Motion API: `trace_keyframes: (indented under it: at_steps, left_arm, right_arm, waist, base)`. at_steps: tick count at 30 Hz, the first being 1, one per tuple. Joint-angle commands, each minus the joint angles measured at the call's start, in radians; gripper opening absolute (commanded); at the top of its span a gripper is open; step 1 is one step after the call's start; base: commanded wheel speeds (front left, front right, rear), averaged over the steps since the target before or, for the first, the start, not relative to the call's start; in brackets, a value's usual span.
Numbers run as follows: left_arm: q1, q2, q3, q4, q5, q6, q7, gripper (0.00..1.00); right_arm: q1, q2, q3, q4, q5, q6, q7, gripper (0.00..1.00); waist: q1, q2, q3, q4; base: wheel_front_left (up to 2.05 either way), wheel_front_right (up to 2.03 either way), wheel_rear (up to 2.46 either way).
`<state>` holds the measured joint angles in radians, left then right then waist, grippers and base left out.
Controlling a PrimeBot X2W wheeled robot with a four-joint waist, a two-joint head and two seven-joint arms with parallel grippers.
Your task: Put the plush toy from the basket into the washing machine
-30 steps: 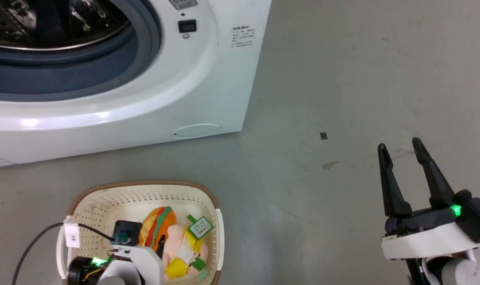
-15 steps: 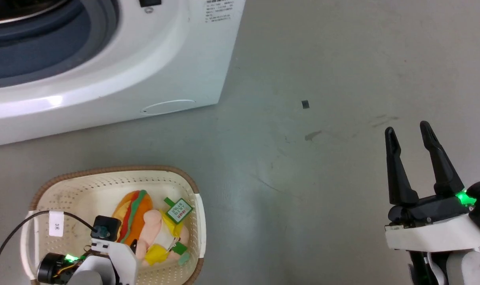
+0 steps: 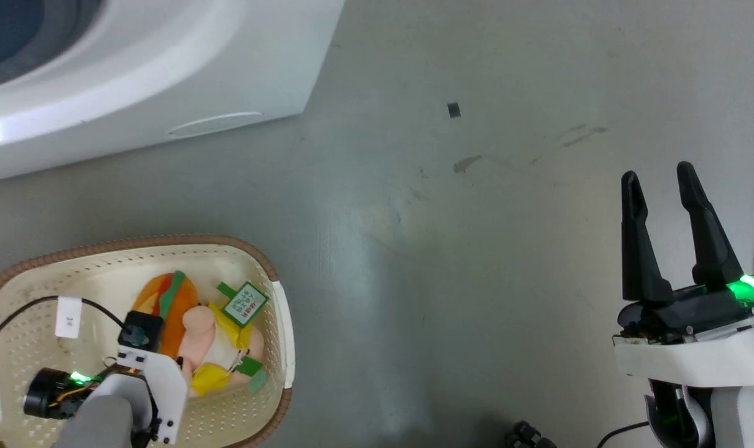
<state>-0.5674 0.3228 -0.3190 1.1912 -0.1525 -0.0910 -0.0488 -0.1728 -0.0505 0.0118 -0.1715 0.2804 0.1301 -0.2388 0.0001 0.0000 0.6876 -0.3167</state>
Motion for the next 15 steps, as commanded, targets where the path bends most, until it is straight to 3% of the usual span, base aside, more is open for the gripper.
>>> trace_keyframes:
  at_steps: [1, 15]
  left_arm:
    - [-0.034, 0.016, -0.014, 0.035, -0.002, -0.002, 0.001, 1.0]
    - [-0.109, 0.039, -0.06, 0.095, -0.016, -0.016, 0.004, 1.0]
  right_arm:
    - [-0.024, 0.0, 0.005, -0.012, 0.013, 0.001, -0.011, 1.0]
    - [-0.05, 0.0, 0.019, -0.031, 0.041, 0.001, -0.023, 1.0]
  waist:
    - [-0.0001, 0.0, 0.037, -0.017]
    - [-0.0001, 0.0, 0.128, -0.038]
  base:
    - [0.0, 0.0, 0.0]
    - [0.0, 0.0, 0.0]
